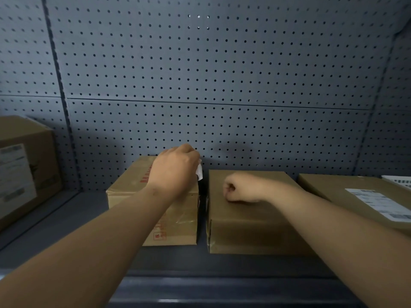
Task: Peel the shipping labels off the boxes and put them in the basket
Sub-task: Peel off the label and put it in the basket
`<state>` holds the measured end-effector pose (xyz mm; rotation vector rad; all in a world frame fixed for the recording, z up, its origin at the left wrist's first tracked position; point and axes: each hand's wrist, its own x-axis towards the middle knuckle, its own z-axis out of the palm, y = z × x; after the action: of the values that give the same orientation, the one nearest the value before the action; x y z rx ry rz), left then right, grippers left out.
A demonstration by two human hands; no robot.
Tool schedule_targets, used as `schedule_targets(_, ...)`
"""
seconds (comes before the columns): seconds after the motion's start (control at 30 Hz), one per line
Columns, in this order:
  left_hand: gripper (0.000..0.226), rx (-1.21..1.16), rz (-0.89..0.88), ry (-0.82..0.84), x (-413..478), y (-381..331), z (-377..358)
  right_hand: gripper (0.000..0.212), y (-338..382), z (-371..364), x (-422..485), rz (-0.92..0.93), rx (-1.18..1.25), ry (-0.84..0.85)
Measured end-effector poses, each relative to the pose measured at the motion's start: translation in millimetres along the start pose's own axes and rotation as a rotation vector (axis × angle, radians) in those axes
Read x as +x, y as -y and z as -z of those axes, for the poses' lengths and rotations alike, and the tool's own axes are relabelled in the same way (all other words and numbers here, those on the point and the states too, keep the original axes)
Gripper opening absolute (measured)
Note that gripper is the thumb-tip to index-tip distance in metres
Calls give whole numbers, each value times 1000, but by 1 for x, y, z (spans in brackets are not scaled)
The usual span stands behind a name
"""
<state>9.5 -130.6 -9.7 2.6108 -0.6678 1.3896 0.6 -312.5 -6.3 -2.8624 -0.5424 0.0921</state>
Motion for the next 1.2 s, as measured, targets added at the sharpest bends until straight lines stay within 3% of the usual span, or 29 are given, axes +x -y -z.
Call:
schedule_targets(0.07,15,0,-8,9,-2,-2,0,8,-2,-3,-9,-31,-77,-37)
schedule_targets(0.2,13,-5,-11,12,-5,-6,0,12,12,-13,-27,96,-99,5)
schedule_targets(0.3,12,-21,-23,8,-7,-12,4,11,5,-8,-33,7,-219,-60)
schedule_targets(0.43,17,-81,-59,3,-9,-24,15,14,0,-9,-44,-14,-192,-46)
schedule_targets(0.53,23,-155,-78,-5,-9,-34,22,17,-9,-3,-51,-154,-224,-123)
schedule_targets(0.77,24,-281,-63,-25,-4,-67,17,14,-9,9,-73,-158,228,-515)
schedule_targets(1.0,23,-360,-92,-21,-2,-95,12,16,-15,11,-89,-231,523,-636)
schedule_targets(1.2,22,-379,-111,-32,8,-122,12,24,-34,20,-103,-261,554,-602)
